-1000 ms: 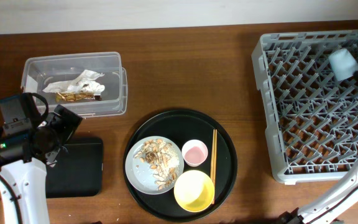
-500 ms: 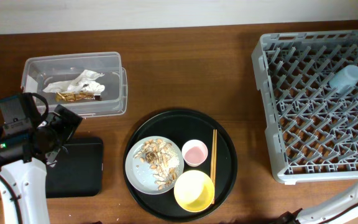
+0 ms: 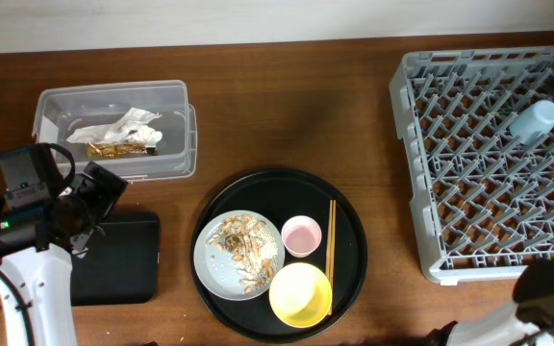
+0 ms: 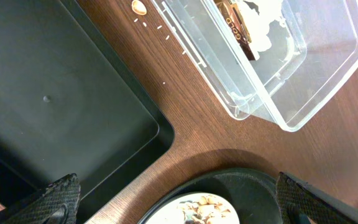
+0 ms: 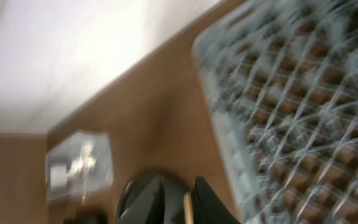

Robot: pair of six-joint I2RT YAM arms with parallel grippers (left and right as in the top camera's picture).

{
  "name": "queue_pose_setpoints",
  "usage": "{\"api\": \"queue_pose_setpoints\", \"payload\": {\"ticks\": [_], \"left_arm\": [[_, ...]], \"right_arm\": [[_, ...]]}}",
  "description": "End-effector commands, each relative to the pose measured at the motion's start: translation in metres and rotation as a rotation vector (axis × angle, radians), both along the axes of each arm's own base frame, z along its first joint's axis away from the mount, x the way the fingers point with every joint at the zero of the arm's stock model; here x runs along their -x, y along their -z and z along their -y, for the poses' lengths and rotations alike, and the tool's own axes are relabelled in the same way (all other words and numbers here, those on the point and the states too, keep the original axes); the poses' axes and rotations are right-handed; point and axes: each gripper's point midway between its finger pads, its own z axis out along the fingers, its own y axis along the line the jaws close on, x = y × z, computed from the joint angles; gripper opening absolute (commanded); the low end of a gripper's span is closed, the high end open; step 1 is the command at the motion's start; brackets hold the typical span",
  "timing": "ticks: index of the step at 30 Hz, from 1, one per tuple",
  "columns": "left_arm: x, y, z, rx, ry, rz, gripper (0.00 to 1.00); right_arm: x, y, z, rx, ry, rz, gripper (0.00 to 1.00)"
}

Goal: Sort waste into correct bins and load items into the dishwasher rack
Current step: 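Lower the blue cup into the rack's back right corner, then reach the right gripper to the pink cup on the round tray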

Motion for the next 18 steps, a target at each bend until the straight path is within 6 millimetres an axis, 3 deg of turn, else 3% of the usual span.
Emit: {"api": "queue_pose_setpoints", "payload": {"ticks": [1, 5, 7, 8, 9, 10, 12, 14, 16, 18], "left_arm": [[0.001, 0.001, 0.000, 0.013, -0.013, -0.002, 0.99], [0.001, 0.001, 0.000, 0.013, -0.013, -0.002, 0.99], [0.001, 0.001, 0.000, 0.013, -0.013, -0.002, 0.99], [0.001, 0.001, 0.000, 0.013, -0.013, -0.002, 0.99], [0.001, 0.001, 0.000, 0.013, -0.013, -0.002, 0.99], [0.001, 0.001, 0.000, 0.013, -0.013, -0.002, 0.99], [0.001, 0.001, 0.000, 0.013, -0.013, -0.002, 0.99], [0.001, 0.001, 0.000, 0.013, -0.013, -0.002, 0.99], [0.001, 0.001, 0.000, 0.013, -0.013, -0.002, 0.99], [0.001, 0.001, 0.000, 0.013, -0.013, -0.002, 0.99]], "right_arm": [[0.021, -0.007, -0.045, 0.108, -0.069, -0.058, 0.18], [0.048, -0.015, -0.101, 0.201, -0.195, -0.086, 0.19], [0.062, -0.019, -0.133, 0.251, -0.281, -0.070, 0.28], [0.070, -0.019, -0.153, 0.272, -0.346, -0.059, 0.63], [0.077, -0.018, -0.170, 0.287, -0.402, -0.057, 0.80], [0.082, -0.015, -0.183, 0.297, -0.449, -0.060, 0.84], [0.095, -0.001, -0.215, 0.329, -0.566, -0.092, 0.84], [0.105, 0.030, -0.249, 0.383, -0.656, -0.177, 0.81], [0.107, 0.073, -0.281, 0.427, -0.708, -0.250, 0.62], [0.111, 0.097, -0.299, 0.434, -0.743, -0.282, 0.58]]}}
